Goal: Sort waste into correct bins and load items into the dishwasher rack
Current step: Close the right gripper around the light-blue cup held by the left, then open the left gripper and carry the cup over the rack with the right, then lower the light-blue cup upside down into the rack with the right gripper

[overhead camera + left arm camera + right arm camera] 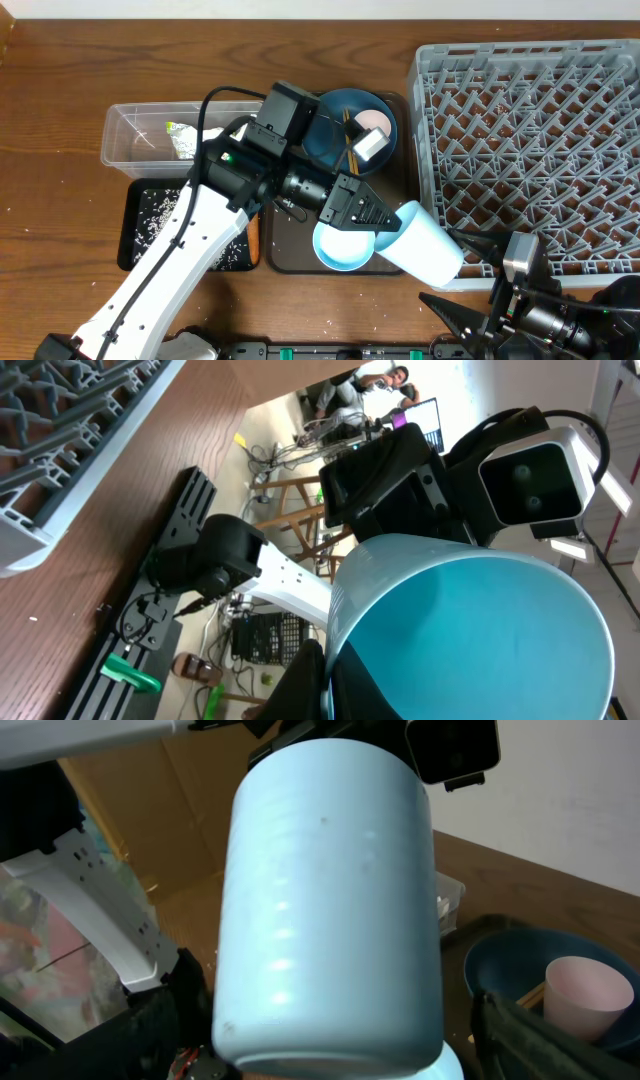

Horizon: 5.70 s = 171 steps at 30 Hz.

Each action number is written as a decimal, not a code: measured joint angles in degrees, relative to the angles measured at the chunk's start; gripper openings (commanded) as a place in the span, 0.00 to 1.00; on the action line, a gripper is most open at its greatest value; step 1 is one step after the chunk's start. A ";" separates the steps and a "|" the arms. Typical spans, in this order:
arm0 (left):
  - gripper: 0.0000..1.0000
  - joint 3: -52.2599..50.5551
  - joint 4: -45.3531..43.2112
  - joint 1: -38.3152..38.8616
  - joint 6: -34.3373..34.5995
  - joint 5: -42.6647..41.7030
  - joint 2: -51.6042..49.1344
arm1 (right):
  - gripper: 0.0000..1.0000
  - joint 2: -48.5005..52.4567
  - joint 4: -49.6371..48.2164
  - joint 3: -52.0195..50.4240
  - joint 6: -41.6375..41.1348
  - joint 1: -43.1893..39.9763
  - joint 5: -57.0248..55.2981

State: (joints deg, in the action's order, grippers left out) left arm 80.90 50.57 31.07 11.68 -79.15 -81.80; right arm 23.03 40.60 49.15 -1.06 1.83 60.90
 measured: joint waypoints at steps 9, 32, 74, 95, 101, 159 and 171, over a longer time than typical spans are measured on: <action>0.06 0.00 0.00 0.15 0.00 0.00 0.00 | 0.92 0.00 0.00 -0.02 -0.20 0.00 0.02; 0.06 0.00 -0.02 2.36 0.00 0.07 0.00 | 0.74 0.00 -0.02 -0.04 -0.70 0.00 0.61; 0.06 0.00 -0.68 2.36 0.31 1.25 -0.02 | 0.72 0.00 1.25 -0.13 -0.79 0.00 -4.35; 0.06 0.00 0.02 3.21 0.31 0.44 0.00 | 0.66 0.00 -3.54 -0.13 -0.90 0.00 -0.31; 0.07 0.00 0.04 3.10 0.28 0.48 0.00 | 0.58 0.00 -3.39 -0.15 -1.05 0.00 -0.04; 0.94 0.00 10.56 3.98 9.49 72.57 0.00 | 0.40 51.82 24.70 24.06 -7.63 0.00 -53.90; 0.96 0.00 10.56 3.98 9.49 72.74 0.00 | 0.40 65.24 24.61 24.06 -6.75 0.57 -54.36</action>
State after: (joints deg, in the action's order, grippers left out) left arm 80.90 61.12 35.05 21.17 -6.42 -81.80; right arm 88.27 65.21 73.21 -7.81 2.39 6.55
